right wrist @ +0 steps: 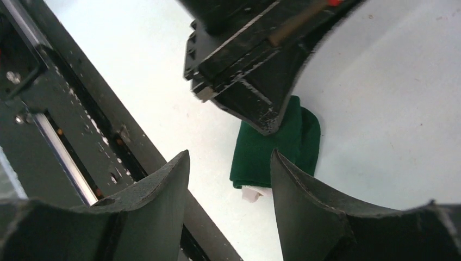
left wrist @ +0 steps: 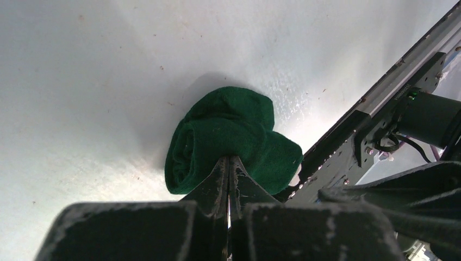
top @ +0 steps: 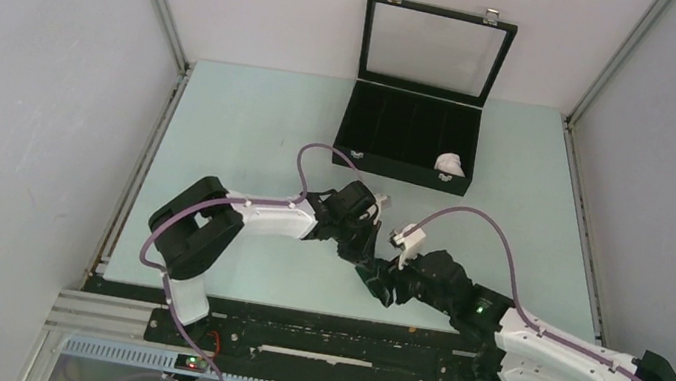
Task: Roll the socks
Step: Roll a pair of socks at the center of the board.
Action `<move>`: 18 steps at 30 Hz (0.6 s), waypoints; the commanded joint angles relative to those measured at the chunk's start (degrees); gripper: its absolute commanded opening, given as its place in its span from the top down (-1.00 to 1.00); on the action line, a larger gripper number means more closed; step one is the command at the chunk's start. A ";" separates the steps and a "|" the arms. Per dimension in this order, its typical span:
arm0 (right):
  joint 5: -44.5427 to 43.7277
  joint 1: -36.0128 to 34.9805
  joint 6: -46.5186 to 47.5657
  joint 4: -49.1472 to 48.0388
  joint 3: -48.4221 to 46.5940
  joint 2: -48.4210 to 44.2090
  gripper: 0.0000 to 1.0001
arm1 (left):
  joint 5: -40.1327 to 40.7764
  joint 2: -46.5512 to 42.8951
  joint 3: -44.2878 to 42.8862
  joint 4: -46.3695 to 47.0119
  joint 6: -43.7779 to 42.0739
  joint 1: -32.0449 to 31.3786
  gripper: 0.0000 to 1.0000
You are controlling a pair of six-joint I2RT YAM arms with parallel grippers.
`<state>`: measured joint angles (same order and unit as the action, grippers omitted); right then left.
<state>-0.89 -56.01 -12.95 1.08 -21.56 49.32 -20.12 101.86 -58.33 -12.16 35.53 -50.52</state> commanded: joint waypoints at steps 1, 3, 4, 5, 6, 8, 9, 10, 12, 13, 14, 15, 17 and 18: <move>-3.96 -3.64 9.54 -3.02 -1.71 2.40 -0.25 | 2.60 4.01 -0.32 -3.20 -2.32 -0.51 1.00; -4.77 -4.57 10.10 -3.61 -2.21 4.53 -0.24 | 2.54 4.06 -0.27 -3.22 -2.30 -0.46 1.00; -5.40 -5.07 10.33 -3.60 -2.81 5.81 -0.23 | 2.47 4.01 -0.17 -3.22 -2.31 -0.50 1.00; -6.56 -5.63 10.50 -3.44 -3.31 7.04 -0.23 | 2.47 4.04 -0.13 -3.22 -2.31 -0.53 1.00; -7.70 -6.21 10.75 -3.35 -3.77 8.42 -0.22 | 2.54 3.92 -0.06 -3.22 -2.26 -0.51 1.00; -10.13 -7.31 11.29 -3.04 -4.60 10.87 -0.22 | 2.57 3.72 0.00 -3.16 -2.31 -0.50 1.00; -11.27 -7.68 11.34 -2.91 -4.97 12.30 -0.22 | 2.69 3.64 0.12 -3.17 -2.31 -0.53 1.00; -11.95 -7.91 11.29 -2.67 -5.35 12.95 -0.21 | 2.69 3.52 0.21 -3.21 -2.25 -0.54 1.00; -12.60 -8.25 11.20 -1.77 -6.15 15.16 -0.19 | 2.79 3.39 0.43 -3.17 -2.30 -0.58 1.00; -13.16 -8.50 10.95 -1.41 -6.51 15.99 -0.17 | 2.80 3.35 0.52 -3.18 -2.30 -0.52 1.00; -13.64 -8.81 10.40 -1.35 -6.82 16.86 -0.17 | 2.80 3.32 0.67 -3.07 -2.26 -0.52 1.00; -13.89 -9.12 9.87 -0.47 -7.09 17.62 -0.15 | 2.84 3.29 0.79 -3.03 -2.18 -0.56 1.00; -16.28 -9.57 7.20 1.71 -7.80 19.05 -0.12 | 2.88 3.14 0.90 -2.95 -2.12 -0.46 1.00; -16.98 -9.56 6.00 2.30 -8.20 19.73 -0.10 | 2.91 3.10 0.97 -2.89 -2.13 -0.46 1.00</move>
<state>-12.82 -64.58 -3.62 1.23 -26.92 67.16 -20.67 102.39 -58.74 -12.10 35.53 -50.48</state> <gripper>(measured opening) 0.563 0.004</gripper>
